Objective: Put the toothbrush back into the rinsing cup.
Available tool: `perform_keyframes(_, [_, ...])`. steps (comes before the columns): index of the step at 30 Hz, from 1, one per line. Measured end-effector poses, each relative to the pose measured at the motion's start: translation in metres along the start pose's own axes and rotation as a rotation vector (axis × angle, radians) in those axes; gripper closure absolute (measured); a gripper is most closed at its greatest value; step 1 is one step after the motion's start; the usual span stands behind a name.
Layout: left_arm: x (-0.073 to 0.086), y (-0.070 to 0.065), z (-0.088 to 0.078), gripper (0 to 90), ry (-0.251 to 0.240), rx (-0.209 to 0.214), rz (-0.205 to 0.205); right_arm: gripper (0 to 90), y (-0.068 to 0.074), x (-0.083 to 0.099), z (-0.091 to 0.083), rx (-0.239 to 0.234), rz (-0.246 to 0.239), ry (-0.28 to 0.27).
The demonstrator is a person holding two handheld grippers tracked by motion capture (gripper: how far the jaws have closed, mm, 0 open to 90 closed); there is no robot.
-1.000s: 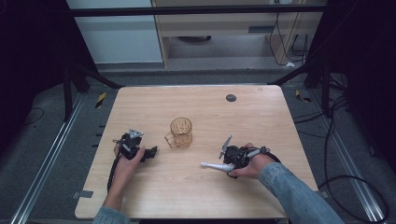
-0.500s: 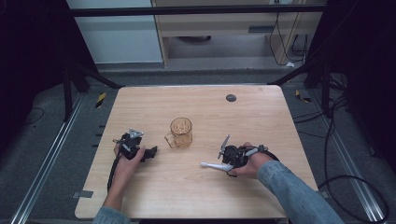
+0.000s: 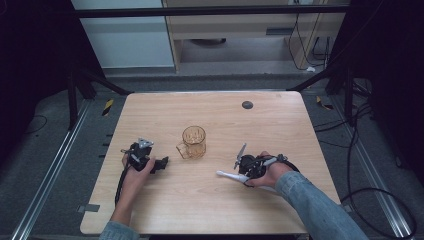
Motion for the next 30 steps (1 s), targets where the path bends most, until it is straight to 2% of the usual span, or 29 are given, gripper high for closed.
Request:
perform_keyframes(5, [0.0,0.0,0.0,0.0,0.0,0.0,0.0,66.9,-0.007,0.0,-0.01,-0.004,0.048,-0.022])
perform_keyframes(11, [0.0,0.0,0.0,0.0,0.0,0.0,0.0,67.0,-0.023,0.002,-0.028,-0.004,0.111,-0.047])
perform_keyframes(13, [0.0,0.0,0.0,0.0,0.0,0.0,0.0,67.0,-0.025,0.002,-0.032,-0.005,0.119,-0.055])
perform_keyframes(20, [0.0,0.0,0.0,0.0,0.0,0.0,0.001,67.0,-0.051,0.0,-0.053,0.019,0.212,-0.106])
perform_keyframes(21, [0.0,0.0,0.0,0.0,0.0,0.0,0.001,67.0,-0.051,0.0,-0.053,0.019,0.212,-0.106])
perform_keyframes(23, [0.0,0.0,0.0,0.0,0.0,0.0,0.0,67.0,-0.06,-0.003,-0.056,0.032,0.251,-0.123])
perform_keyframes(29, [0.0,0.0,0.0,0.0,-0.002,-0.002,0.0,67.0,-0.072,-0.008,-0.054,0.044,0.3,-0.14])
perform_keyframes(30, [0.001,-0.001,-0.001,0.0,-0.002,-0.003,-0.001,67.0,-0.077,-0.01,-0.054,0.047,0.32,-0.153])
Point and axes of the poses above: each handheld gripper's, and its own axes: z roughly forward along the jaws, x roughly out of its underside, y roughly to its left, the point moved 8 cm from there along z, roughly forward along the jaws, and after that the axes turned 11 degrees about x, right-handed, at the moved point
